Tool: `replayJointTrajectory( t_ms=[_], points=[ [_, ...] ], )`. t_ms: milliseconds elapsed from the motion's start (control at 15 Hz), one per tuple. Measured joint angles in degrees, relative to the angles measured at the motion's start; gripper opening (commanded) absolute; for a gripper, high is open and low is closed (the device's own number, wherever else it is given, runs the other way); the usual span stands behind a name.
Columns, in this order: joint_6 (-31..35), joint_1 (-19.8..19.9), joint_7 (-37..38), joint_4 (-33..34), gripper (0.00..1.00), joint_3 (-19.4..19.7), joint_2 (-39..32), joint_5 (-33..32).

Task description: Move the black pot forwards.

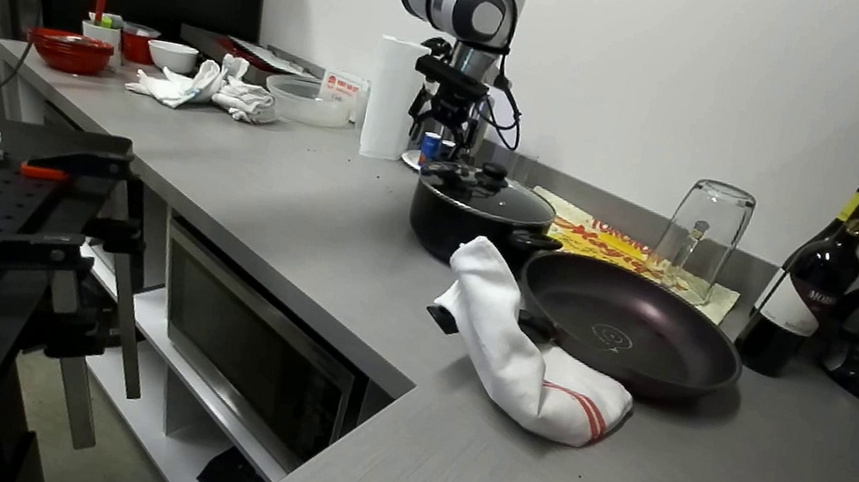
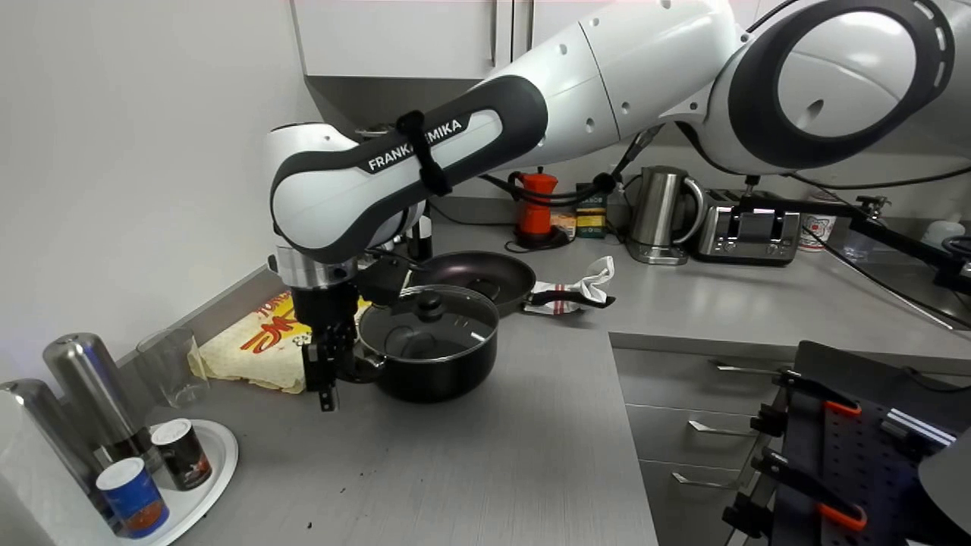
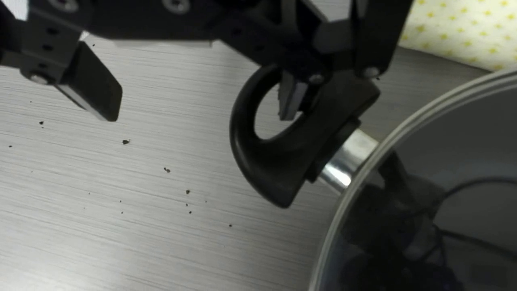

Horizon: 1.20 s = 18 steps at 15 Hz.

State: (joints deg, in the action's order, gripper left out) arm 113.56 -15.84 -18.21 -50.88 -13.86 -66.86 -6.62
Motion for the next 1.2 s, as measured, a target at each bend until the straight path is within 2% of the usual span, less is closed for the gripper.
replayJointTrajectory(
  t_ms=[133, 200, 333, 933, 1000, 1200],
  points=[
    [0.0, 0.0, 0.0, 0.0, 0.96, 0.0, -0.3, 0.0],
    [0.0, 0.0, -0.1, 0.0, 0.76, 0.0, -0.4, 0.0],
    [0.0, 0.0, -0.1, 0.0, 0.68, 0.0, -0.3, 0.0],
    [0.0, 0.2, -1.2, -0.1, 0.01, 0.0, 0.5, -0.1],
    [0.0, 0.2, -1.4, -0.4, 0.05, -0.2, 0.7, 0.0],
    [0.5, 0.2, -2.1, -2.6, 0.04, -0.6, 1.9, 0.0]
  ],
)
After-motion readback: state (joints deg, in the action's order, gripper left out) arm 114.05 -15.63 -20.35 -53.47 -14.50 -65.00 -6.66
